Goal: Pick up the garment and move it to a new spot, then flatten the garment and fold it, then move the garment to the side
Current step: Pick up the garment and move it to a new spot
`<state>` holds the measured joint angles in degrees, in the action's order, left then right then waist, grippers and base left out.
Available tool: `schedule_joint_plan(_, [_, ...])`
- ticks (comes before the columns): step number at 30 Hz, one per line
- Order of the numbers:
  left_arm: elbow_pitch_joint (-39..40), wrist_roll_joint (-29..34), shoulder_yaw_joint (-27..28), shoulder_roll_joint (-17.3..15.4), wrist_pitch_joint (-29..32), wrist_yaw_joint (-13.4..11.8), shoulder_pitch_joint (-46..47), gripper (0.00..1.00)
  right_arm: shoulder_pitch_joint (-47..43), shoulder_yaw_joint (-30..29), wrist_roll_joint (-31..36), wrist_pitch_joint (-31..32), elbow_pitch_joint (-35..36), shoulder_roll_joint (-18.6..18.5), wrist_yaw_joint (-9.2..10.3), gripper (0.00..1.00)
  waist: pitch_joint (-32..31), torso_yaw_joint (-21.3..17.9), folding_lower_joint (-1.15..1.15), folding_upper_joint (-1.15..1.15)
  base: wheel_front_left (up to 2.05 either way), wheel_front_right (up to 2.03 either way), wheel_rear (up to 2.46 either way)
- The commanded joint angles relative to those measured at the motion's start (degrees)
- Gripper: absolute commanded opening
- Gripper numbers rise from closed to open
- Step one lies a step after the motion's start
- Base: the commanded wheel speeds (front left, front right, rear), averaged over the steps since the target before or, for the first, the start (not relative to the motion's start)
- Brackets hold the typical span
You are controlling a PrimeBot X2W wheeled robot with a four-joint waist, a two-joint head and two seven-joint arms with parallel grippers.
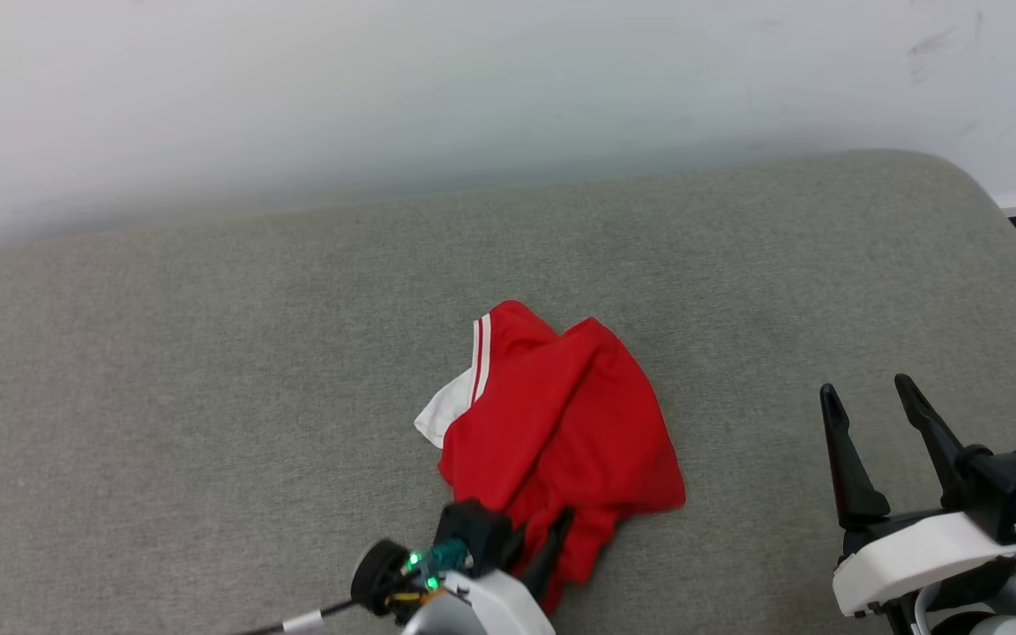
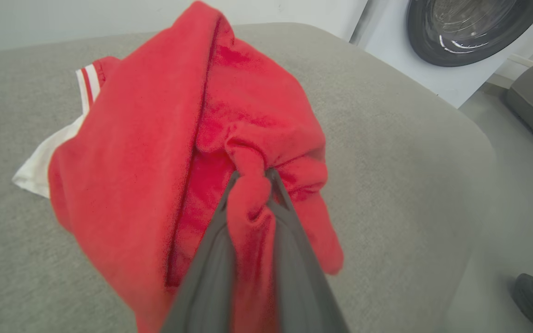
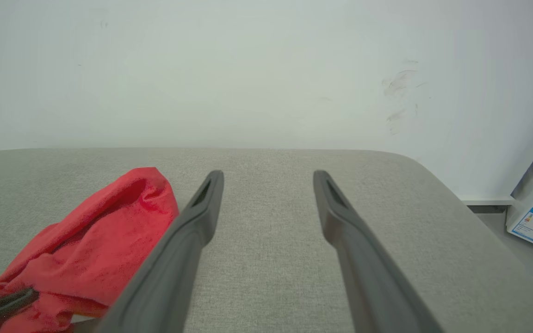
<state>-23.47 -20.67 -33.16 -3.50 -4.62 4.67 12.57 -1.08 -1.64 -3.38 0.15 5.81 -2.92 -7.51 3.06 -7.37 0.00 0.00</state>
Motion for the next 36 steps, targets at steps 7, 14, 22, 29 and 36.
schedule_joint_plan(7, [-0.51, 0.74, -2.94, 0.43, -4.16, -0.65, -0.51, 1.0, 1.42, -0.18, -0.84, -1.05, -0.92, 0.06, 0.04, 1.0, 0.72, 1.97, 0.0, 0.0, 0.0, 0.0, 0.0])
schedule_joint_plan(14, [6.97, 0.84, 0.17, -0.46, -8.27, -3.83, 1.76, 1.0, 0.44, -0.88, -0.43, -0.73, -1.56, 0.05, 0.04, 1.0, -1.64, 3.45, 0.0, 0.0, 0.0, 0.0, 0.0])
schedule_joint_plan(22, [10.99, -1.16, 9.51, -4.78, -8.89, -10.72, 1.0, 1.0, -0.73, -1.83, -0.74, -0.53, -1.09, 0.05, 0.04, 1.0, -3.38, 4.5, 0.0, 0.0, 0.0, 0.0, 0.0])
schedule_joint_plan(29, [11.76, -3.93, 15.89, -10.03, -7.69, -12.97, -2.05, 1.0, -1.7, -2.06, -1.37, -0.45, -1.06, 0.05, 0.04, 1.0, -3.94, 5.36, 0.0, 0.0, 0.0, 0.0, 0.0])
schedule_joint_plan(36, [13.48, -5.71, 17.69, -13.6, -4.8, -12.74, -5.64, 1.0, -2.93, -2.32, -2.28, -0.62, -0.89, 0.05, 0.04, 1.0, -4.8, 4.98, 0.0, 0.0, 0.0, 0.0, 0.0])
